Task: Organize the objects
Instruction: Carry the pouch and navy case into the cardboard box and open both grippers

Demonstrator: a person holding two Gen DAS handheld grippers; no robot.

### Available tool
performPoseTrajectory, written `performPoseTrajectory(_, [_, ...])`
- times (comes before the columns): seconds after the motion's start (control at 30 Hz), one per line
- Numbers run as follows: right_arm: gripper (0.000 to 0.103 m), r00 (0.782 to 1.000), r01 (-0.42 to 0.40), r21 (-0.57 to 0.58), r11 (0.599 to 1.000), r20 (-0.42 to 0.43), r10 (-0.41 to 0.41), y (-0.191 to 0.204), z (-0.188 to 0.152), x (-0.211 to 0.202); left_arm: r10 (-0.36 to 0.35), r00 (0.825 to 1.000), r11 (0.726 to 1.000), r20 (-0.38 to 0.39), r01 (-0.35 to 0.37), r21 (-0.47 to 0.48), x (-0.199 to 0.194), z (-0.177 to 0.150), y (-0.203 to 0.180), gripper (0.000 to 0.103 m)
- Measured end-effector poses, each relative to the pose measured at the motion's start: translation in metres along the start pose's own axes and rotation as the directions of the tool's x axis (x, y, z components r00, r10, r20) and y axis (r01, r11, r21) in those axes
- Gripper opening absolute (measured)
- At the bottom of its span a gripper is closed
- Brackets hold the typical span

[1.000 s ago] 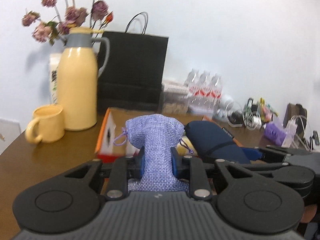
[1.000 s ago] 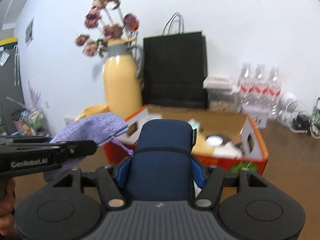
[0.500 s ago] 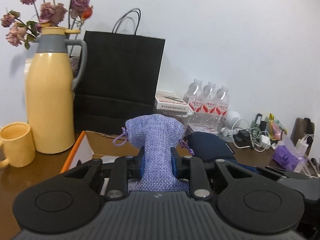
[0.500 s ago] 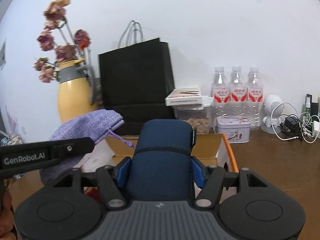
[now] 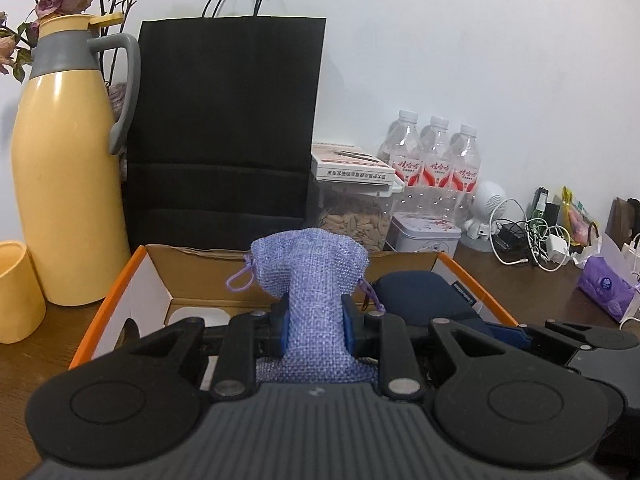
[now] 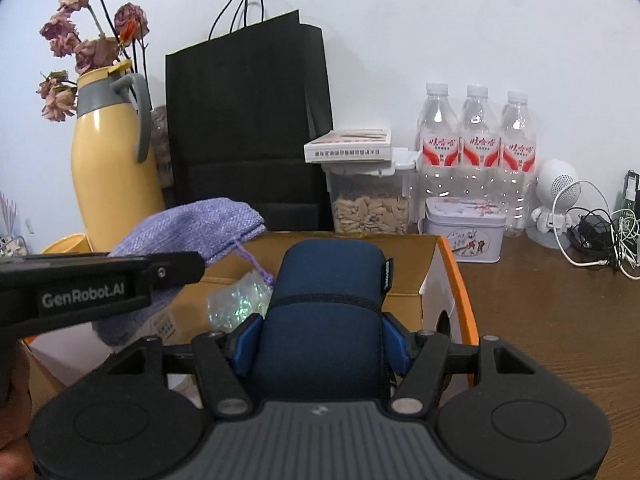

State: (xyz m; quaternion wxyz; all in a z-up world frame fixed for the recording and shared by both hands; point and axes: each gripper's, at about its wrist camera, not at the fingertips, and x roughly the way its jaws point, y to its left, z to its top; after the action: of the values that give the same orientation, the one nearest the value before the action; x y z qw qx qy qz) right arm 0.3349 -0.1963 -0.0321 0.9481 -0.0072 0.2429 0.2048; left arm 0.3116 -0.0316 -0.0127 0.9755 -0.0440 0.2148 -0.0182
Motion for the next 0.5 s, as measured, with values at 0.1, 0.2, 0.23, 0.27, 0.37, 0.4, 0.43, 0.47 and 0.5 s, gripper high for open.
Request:
performPoseTrajectory(0.1, [0.064,1.000,-0.001,-0.012,1.000,-0.003,0.001,0.003,-0.002,-0.002,0.011,1.000,1.000,0.015,-0.011,0.008,-0.004,0.000,-0.001,0.046])
performPoseTrajectory(0.2, [0.078,1.000,-0.004,-0.012,1.000,0.005,0.004,0.003,-0.002,-0.004,0.034,0.998,0.999,0.057,-0.034,0.005,-0.013,0.000,-0.001,0.091])
performPoseTrajectory(0.23, [0.086,1.000,-0.006,-0.011,1.000,0.008,0.006,0.002,-0.001,-0.006,0.041,0.996,0.999,0.080,-0.041,-0.001,-0.016,0.001,-0.001,0.103])
performPoseTrajectory(0.27, [0.103,1.000,-0.009,-0.007,1.000,0.013,0.009,0.002,-0.001,-0.007,0.049,0.993,0.999,0.109,-0.049,-0.009,-0.020,0.001,-0.001,0.103])
performPoseTrajectory(0.37, [0.103,1.000,-0.017,-0.008,1.000,0.024,0.017,0.002,-0.001,-0.011,0.037,0.991,0.999,0.132,-0.034,-0.025,-0.023,0.003,0.000,0.103])
performPoseTrajectory(0.4, [0.103,0.999,-0.019,-0.009,1.000,0.025,0.019,0.002,-0.001,-0.011,0.037,0.991,0.999,0.130,-0.034,-0.028,-0.022,0.003,0.000,0.103])
performPoseTrajectory(0.43, [0.103,0.999,-0.020,-0.011,1.000,0.025,0.020,0.003,-0.001,-0.010,0.041,0.991,0.999,0.131,-0.037,-0.029,-0.022,0.003,0.000,0.103])
performPoseTrajectory(0.47, [0.103,1.000,-0.019,-0.012,1.000,0.025,0.020,0.003,-0.001,-0.010,0.042,0.990,0.999,0.132,-0.039,-0.032,-0.022,0.003,0.000,0.103])
performPoseTrajectory(0.5, [0.103,1.000,-0.018,-0.013,1.000,0.026,0.018,0.003,-0.001,-0.011,0.042,0.990,0.999,0.134,-0.037,-0.036,-0.023,0.003,0.001,0.103])
